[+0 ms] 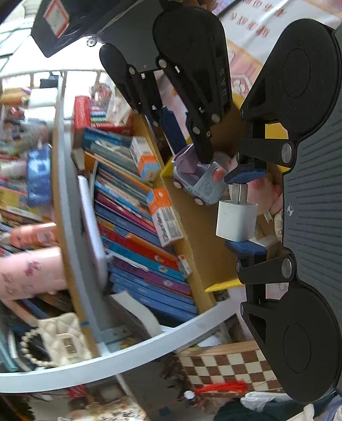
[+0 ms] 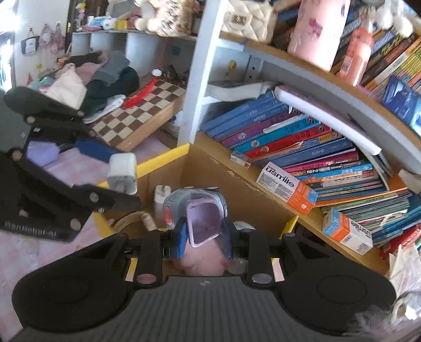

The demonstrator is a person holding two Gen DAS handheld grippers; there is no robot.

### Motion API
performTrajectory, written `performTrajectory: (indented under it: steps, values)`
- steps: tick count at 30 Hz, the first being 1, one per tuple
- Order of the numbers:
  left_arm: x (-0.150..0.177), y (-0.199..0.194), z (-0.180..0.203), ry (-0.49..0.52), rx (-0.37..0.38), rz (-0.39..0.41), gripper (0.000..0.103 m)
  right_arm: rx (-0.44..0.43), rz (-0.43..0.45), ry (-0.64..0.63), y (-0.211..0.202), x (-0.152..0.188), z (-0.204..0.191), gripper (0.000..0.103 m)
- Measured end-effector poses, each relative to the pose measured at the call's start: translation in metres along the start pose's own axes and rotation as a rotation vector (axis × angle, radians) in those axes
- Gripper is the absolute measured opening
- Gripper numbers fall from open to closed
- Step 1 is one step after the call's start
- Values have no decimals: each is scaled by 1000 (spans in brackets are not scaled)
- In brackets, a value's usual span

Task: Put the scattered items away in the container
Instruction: 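Open the right gripper to drop the toy car while the left gripper releases the charger into the box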

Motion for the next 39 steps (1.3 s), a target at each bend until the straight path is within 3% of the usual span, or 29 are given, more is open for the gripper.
performTrajectory:
  steps: [14,23,31,33,37,39]
  values:
    - [-10,95,-32,-46,-93,-167,43,37,-121,-75,112,-38,21,26]
    - [1,113,-28,-7,-86,-238,44,0,-229,-107,155,-25,22,26]
    - [10,122,-22,30,-90,-282,45,-19,-261,-146,164,-17,10,27]
    - [11,120,-20,38,-90,-280,48,-16,-253,-143,162,-17,10,29]
    - [8,110,-19,47,-109,-249,64,-2,-228,-132,154,-20,14,53]
    - [7,105,-17,57,-119,-231,69,0,-217,-126,148,-21,16,55]
Point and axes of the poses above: each gripper's, at about its wrist camera, not at the fingertips, and y roughly the way its jaws point, z to its right, x to its underside, the point moved 9 cm from there along y, roughly the way its jaws point, and after that the axes turned 12 degrees about -z, right-handed, at the moved point
